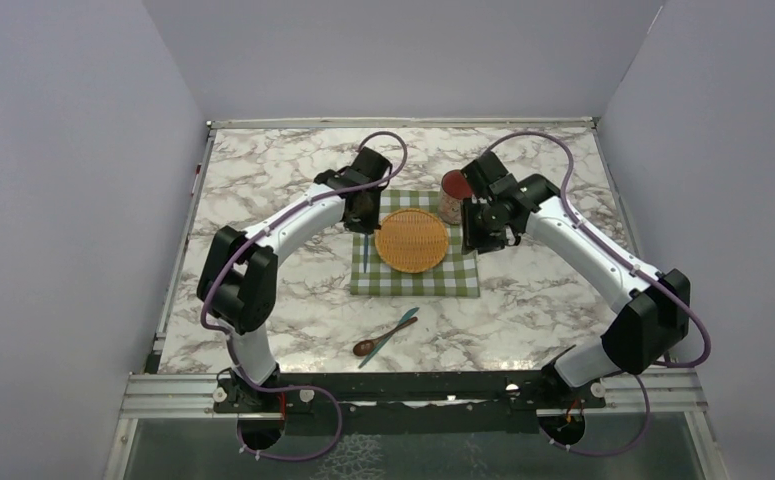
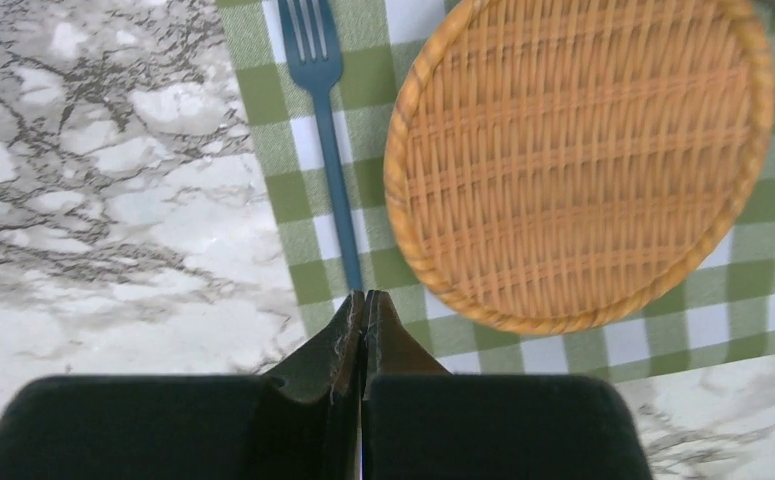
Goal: Set the dinner table for one person
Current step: Adjust the plate on the napkin, then adjust the utensils at the center of the board.
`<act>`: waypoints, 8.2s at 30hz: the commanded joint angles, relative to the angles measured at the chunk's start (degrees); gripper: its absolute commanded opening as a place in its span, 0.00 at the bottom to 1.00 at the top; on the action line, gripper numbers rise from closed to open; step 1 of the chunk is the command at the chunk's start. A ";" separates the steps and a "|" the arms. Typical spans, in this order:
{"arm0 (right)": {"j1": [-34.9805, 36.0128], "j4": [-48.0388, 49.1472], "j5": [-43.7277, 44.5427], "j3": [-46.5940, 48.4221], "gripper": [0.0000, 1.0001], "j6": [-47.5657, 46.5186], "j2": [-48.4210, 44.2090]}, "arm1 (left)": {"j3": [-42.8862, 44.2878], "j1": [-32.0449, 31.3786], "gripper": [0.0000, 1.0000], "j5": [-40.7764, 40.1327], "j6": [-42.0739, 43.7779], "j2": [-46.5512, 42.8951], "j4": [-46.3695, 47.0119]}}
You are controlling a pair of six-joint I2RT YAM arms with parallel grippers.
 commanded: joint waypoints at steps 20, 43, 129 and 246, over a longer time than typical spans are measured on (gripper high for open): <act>0.69 -2.39 -15.56 -3.44 0.54 6.91 -6.24 | -18.58 -18.24 0.27 2.95 9.42 -21.23 -15.01; 10.04 0.68 -23.88 -6.48 0.56 -0.45 0.71 | -25.32 -18.84 0.36 5.28 -14.16 -26.09 -15.03; 10.06 -10.61 7.61 -4.39 0.54 21.63 -14.23 | -16.97 -31.41 0.00 4.76 6.68 -5.51 -5.69; 7.28 4.21 15.97 12.30 0.55 -0.13 -16.96 | 9.23 -43.09 0.47 -13.71 25.56 8.46 -15.90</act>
